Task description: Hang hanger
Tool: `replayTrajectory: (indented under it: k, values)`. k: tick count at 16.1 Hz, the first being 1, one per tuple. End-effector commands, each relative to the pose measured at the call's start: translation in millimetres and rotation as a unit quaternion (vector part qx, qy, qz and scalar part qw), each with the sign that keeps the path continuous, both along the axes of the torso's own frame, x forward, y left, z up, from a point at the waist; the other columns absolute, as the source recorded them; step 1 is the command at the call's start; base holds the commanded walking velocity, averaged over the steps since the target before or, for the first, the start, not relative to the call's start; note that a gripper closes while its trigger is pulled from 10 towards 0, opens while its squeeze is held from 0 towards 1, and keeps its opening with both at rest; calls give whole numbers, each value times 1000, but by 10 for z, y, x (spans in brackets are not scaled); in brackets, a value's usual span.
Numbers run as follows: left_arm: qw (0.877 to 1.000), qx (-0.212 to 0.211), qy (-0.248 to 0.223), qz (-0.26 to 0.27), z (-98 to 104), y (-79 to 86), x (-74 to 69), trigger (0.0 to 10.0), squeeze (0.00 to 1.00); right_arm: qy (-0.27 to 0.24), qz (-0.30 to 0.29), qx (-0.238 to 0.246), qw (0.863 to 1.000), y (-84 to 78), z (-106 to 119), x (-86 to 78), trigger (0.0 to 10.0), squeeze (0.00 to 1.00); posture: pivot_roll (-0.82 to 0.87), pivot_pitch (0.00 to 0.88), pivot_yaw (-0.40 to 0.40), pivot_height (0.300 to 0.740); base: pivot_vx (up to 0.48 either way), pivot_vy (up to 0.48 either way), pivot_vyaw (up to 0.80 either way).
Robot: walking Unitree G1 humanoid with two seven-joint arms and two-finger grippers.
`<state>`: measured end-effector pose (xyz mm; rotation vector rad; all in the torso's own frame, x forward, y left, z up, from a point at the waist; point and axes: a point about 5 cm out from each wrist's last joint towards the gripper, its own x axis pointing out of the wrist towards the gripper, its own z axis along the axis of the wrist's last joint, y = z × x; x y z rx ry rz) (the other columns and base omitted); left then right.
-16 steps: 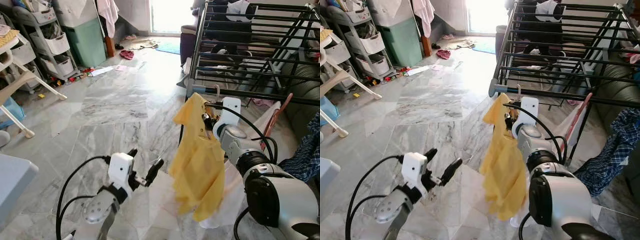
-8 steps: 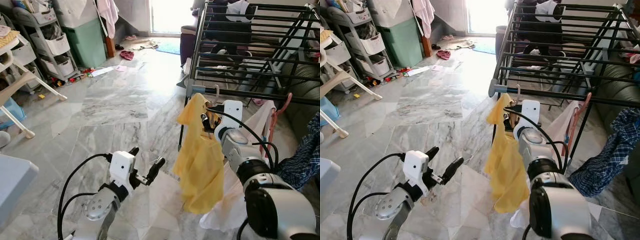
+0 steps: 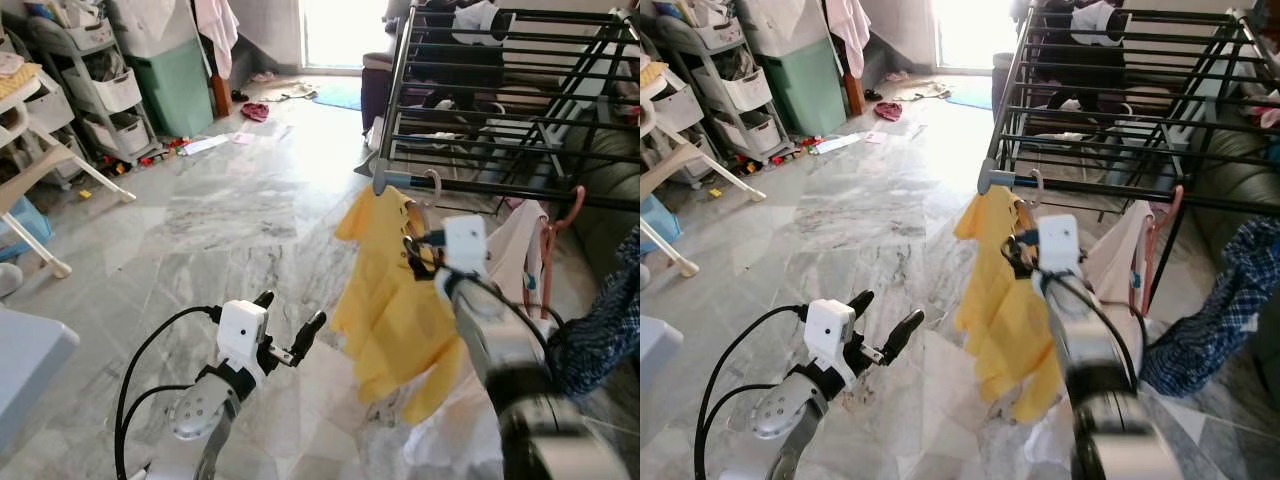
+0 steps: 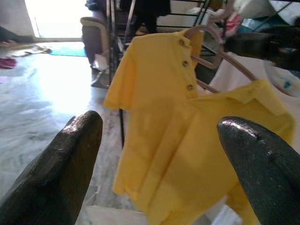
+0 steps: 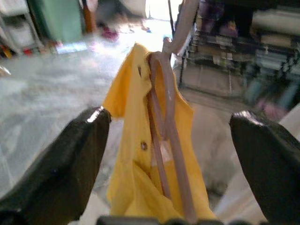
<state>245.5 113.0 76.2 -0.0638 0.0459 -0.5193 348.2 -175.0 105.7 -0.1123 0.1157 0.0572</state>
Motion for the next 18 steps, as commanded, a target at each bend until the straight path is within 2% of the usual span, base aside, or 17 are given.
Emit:
replayTrajectory:
  k: [1, 4, 5, 6, 7, 8, 9, 11, 13, 15, 16, 18]
  values:
    - [1000, 5, -10, 16, 51, 49, -4, 10000, 0, -8, 8, 1, 1000, 31, 27, -49, 10000, 1000, -2, 0, 49, 740, 0, 0, 0]
    - [998, 41, -15, 46, 32, 240, -24, 10000, 0, -43, 18, 6, 999, 138, 54, -276, 10000, 1000, 5, 0, 27, 740, 0, 0, 0]
    - [996, 54, -18, 69, 16, 317, -33, 10000, 0, -46, 36, 9, 998, 190, 35, -399, 10000, 1000, 16, 0, 27, 740, 0, 0, 0]
    - [991, 66, -2, 112, 13, 380, -5, 10000, 0, -53, 47, 5, 997, 198, 49, -506, 10000, 0, 27, 0, 31, 740, 0, 0, 0]
    - [987, 66, 7, 144, 13, 434, 10, 10000, 0, -58, 49, -1, 997, 206, 38, -586, 10000, 0, 15, 0, 45, 740, 0, 0, 0]
    - [982, 66, 20, 176, -19, 493, 13, 10000, 0, -39, 45, -15, 998, 219, -54, -633, 10000, 0, 10, 0, 48, 740, 0, 0, 0]
    - [980, 58, 36, 185, -49, 506, 7, 10000, 0, -27, 45, -3, 999, 245, -91, -673, 10000, 0, 8, 0, 49, 740, 0, 0, 0]
    - [982, 50, 38, 179, -56, 498, 6, 10000, 0, -31, 27, -28, 999, 284, -94, -697, 10000, 0, -2, 0, 59, 740, 0, 0, 0]
    - [982, 32, 49, 180, -41, 438, 79, 10000, 0, -34, 42, 26, 998, 348, -86, -761, 10000, 0, -16, 0, 82, 740, 0, 0, 0]
    - [983, 20, 55, 175, 3, 438, 169, 10000, 0, -22, 33, 37, 999, 319, -91, -778, 10000, 0, -27, 0, 87, 740, 0, 0, 0]
    - [984, 26, 46, 169, 20, 438, 183, 10000, 0, -23, 29, 15, 999, 310, -99, -792, 10000, 0, -35, 0, 89, 740, 0, 0, 0]
    - [984, 18, 49, 169, 16, 451, 167, 10000, 0, -37, 14, 24, 999, 277, -78, -850, 10000, 0, -43, 0, 93, 740, 0, 0, 0]
